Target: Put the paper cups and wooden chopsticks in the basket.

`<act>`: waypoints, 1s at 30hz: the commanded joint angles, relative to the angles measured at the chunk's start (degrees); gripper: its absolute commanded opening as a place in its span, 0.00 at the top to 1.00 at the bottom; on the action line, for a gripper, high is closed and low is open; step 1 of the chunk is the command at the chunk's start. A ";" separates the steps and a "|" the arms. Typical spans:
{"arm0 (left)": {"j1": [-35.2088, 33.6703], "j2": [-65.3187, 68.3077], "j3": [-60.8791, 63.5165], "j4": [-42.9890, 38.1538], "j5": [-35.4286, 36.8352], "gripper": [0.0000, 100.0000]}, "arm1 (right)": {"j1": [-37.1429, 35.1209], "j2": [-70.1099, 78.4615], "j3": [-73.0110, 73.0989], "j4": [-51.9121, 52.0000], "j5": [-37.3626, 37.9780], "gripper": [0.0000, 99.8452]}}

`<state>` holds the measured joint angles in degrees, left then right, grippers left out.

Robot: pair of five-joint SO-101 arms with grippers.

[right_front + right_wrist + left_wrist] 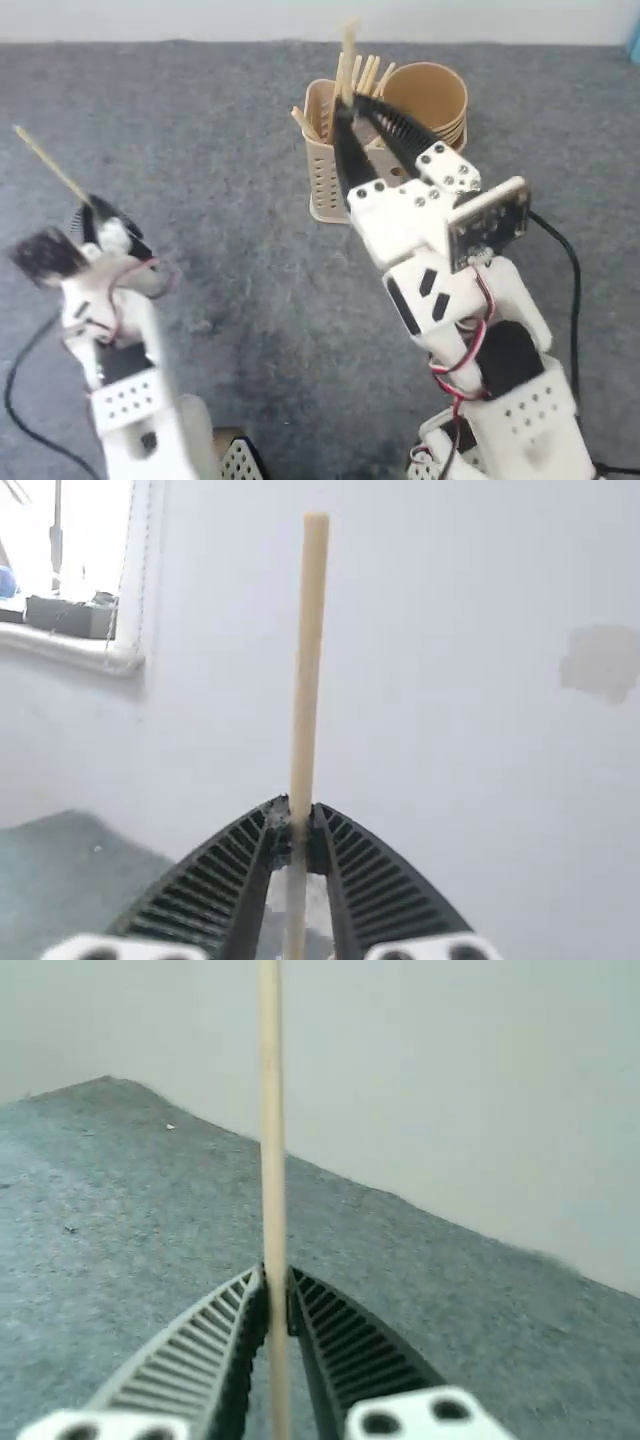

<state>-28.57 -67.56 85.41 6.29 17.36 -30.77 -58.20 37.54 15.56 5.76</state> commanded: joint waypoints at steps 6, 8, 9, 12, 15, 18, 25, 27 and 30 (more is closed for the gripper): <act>4.40 -21.80 6.55 6.77 4.92 0.99 | 5.14 5.14 5.10 -25.27 0.79 0.99; 5.63 -25.14 8.40 6.86 5.71 0.99 | 6.02 8.92 5.01 -29.41 0.79 0.99; 6.24 -26.90 9.45 6.95 5.63 0.99 | 6.37 10.95 4.92 -30.73 0.79 0.99; 6.51 -30.68 11.56 8.26 5.63 0.99 | 7.69 16.22 3.78 -32.22 0.70 0.99; 6.68 -32.97 11.38 12.84 5.71 0.99 | 9.71 21.32 2.02 -32.40 -2.55 0.99; 6.77 -33.41 11.30 15.12 5.71 0.99 | 12.09 26.68 -0.62 -32.31 -7.47 0.99; 6.68 -33.32 11.30 15.21 5.71 0.99 | 12.53 33.80 -3.16 -30.11 -8.09 0.86; 6.51 -33.32 11.30 15.30 5.71 0.99 | 11.56 32.48 -4.22 -25.10 -8.18 0.82; 6.42 -33.32 11.30 15.74 5.71 0.99 | 10.86 27.56 -5.63 -15.87 -9.49 0.84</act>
<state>-22.33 -100.00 97.19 21.49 22.55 -18.64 -24.35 36.13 -7.47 -1.80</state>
